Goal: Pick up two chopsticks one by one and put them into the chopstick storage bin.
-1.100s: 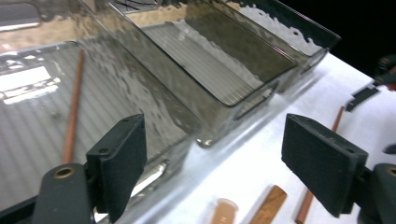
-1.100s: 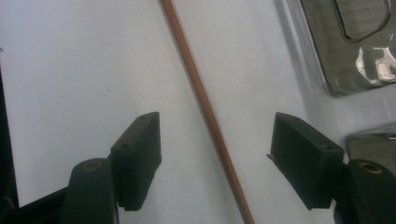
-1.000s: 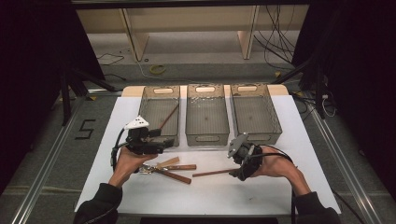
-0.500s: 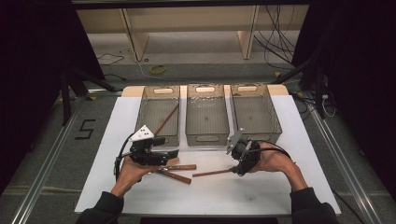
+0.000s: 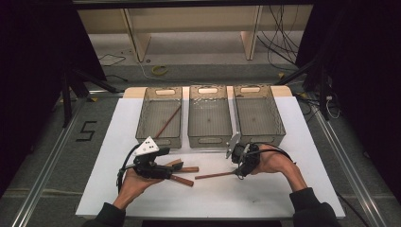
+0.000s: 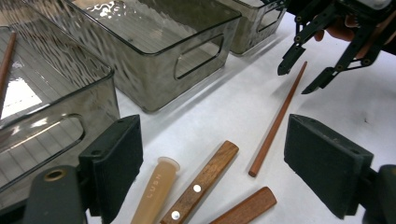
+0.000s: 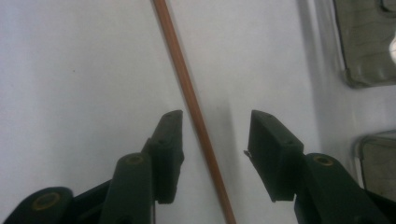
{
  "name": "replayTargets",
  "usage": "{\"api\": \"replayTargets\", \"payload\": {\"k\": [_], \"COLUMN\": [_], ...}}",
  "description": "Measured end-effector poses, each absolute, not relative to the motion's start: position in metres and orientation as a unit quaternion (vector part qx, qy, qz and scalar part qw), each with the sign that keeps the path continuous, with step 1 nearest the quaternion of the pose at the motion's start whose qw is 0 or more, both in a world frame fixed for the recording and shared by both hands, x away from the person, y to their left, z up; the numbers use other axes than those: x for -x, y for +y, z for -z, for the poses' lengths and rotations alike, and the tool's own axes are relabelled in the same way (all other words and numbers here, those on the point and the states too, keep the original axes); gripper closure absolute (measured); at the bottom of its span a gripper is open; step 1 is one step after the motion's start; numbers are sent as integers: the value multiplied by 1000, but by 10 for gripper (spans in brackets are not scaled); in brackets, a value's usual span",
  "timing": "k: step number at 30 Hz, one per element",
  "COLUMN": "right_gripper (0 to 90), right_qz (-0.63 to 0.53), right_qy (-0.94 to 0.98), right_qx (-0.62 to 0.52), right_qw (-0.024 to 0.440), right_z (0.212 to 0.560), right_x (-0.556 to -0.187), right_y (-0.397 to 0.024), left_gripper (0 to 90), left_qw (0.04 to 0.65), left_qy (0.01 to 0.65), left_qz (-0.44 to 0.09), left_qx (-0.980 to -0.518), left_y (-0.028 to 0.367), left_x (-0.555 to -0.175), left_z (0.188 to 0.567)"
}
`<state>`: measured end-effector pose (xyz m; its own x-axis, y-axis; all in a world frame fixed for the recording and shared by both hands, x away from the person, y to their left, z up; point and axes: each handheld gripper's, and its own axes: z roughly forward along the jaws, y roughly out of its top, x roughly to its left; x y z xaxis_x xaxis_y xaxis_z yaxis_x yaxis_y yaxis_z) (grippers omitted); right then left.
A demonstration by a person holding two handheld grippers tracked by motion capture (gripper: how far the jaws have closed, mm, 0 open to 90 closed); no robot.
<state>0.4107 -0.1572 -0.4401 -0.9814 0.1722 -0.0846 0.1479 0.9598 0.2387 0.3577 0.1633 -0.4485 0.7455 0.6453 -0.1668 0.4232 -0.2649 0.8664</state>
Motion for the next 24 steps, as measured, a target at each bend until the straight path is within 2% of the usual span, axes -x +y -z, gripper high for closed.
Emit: {"api": "replayTargets", "payload": {"k": [24], "right_gripper": [756], "right_qz": [-83], "right_qy": [994], "right_qx": [-69], "right_qw": [37], "right_z": [456], "right_x": [-411], "right_y": [-153], "left_gripper": [185], "left_qw": [497], "left_qy": [335], "left_qz": [-111], "left_qx": [-793], "left_y": [165], "left_x": [-352], "left_z": [456]}}
